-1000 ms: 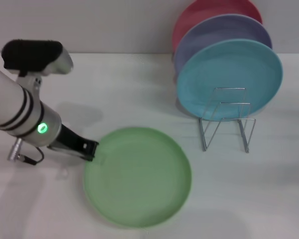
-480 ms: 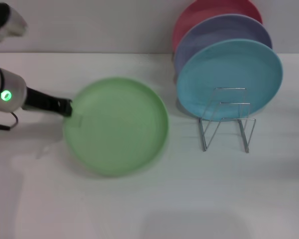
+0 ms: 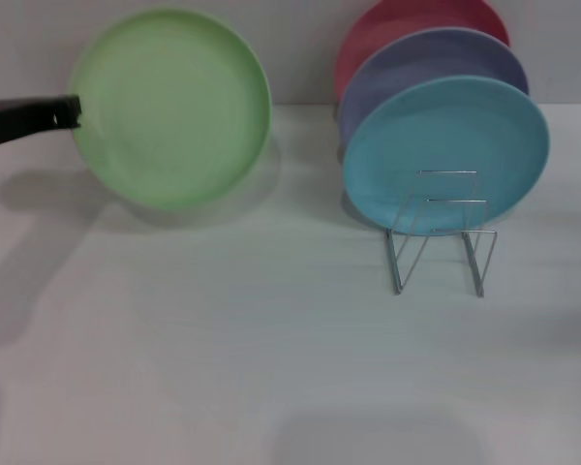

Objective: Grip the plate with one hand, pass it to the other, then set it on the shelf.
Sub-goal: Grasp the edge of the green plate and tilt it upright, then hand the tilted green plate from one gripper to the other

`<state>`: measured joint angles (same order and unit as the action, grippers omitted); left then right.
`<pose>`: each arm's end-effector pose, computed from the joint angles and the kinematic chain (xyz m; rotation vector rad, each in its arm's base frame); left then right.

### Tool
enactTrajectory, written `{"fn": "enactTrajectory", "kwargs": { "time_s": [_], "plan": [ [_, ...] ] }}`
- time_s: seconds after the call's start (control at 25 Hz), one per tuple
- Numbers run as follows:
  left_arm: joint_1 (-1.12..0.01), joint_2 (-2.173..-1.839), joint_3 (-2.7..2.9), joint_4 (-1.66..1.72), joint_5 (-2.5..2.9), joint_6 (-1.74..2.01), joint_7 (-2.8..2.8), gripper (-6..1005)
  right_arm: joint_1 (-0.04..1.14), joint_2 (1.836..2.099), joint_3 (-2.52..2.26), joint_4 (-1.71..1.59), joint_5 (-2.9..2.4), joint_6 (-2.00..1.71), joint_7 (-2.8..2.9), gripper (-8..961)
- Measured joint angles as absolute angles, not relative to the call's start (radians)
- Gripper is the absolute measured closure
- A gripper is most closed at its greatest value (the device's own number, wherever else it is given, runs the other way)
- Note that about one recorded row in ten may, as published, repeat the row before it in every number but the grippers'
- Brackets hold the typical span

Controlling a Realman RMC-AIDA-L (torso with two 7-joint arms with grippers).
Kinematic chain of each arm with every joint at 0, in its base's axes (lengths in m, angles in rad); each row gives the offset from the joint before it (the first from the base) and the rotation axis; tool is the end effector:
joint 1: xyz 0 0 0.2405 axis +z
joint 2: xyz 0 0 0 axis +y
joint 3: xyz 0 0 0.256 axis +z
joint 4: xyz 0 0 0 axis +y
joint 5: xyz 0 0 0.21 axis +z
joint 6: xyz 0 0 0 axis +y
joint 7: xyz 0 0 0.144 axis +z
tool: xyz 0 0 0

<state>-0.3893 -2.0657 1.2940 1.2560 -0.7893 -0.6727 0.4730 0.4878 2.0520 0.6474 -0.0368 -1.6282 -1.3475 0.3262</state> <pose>-0.2348 0.4137 0.0581 -1.8934 -1.0531 -0.3739 0.3727 0.3237 0.0855 -1.0762 0.5653 0.8082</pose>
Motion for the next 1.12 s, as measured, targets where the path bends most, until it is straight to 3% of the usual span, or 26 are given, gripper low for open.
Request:
{"fn": "enactTrajectory", "kwargs": {
  "time_s": [0.76,1.12],
  "plan": [
    [-0.226,-2.063,1.829,1.153,-0.936,0.356,0.616,956,0.489,2.053,0.647,-0.037,-1.629,-1.313,0.324,227],
    [-0.236,-2.063,2.045,0.942,-0.851,0.734,0.393,953,0.490,2.061,0.645,-0.037,-1.644,-1.313,0.323,228]
  ]
}}
